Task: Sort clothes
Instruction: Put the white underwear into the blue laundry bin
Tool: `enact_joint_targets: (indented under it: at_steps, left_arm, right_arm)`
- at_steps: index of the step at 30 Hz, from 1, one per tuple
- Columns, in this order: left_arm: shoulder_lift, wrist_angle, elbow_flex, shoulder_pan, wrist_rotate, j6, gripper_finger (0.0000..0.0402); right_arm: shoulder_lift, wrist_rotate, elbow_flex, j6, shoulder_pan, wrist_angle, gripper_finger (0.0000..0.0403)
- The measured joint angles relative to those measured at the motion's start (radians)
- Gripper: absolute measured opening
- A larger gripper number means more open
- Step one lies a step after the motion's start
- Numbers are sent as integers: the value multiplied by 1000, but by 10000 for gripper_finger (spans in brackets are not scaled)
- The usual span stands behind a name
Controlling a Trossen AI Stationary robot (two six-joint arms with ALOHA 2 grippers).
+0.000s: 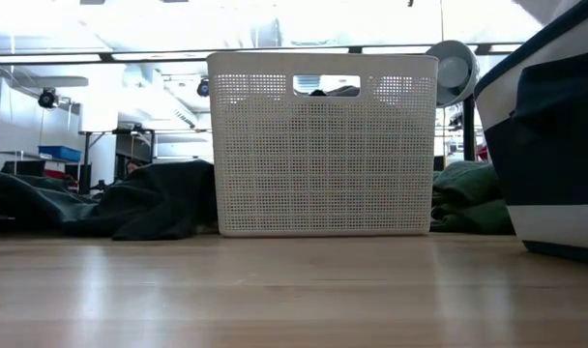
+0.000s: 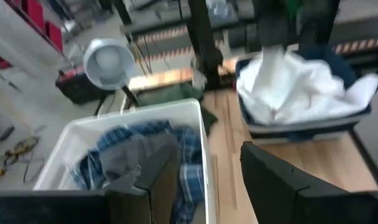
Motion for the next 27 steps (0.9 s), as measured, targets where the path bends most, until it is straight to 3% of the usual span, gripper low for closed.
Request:
enact_joint_targets:
  at_steps: [3, 9, 17, 23, 27]
  left_arm:
    - [0, 1, 66, 0, -9, 32, 158]
    - [0, 2, 166, -1, -89, 117, 158]
    - [0, 1, 218, -1, -139, 181, 158]
    - [-1, -21, 218, 0, -198, 185, 158]
    - [-1, -31, 218, 0, -198, 186, 158]
  right_arm:
    - [2, -1, -117, 33, 16, 39, 9]
    - [2, 0, -314, 38, 15, 311, 12]
    - [27, 16, -577, 135, 11, 621, 18]
    - [-22, -167, -542, 228, 13, 551, 52]
    - [-87, -172, -441, 292, 14, 477, 94]
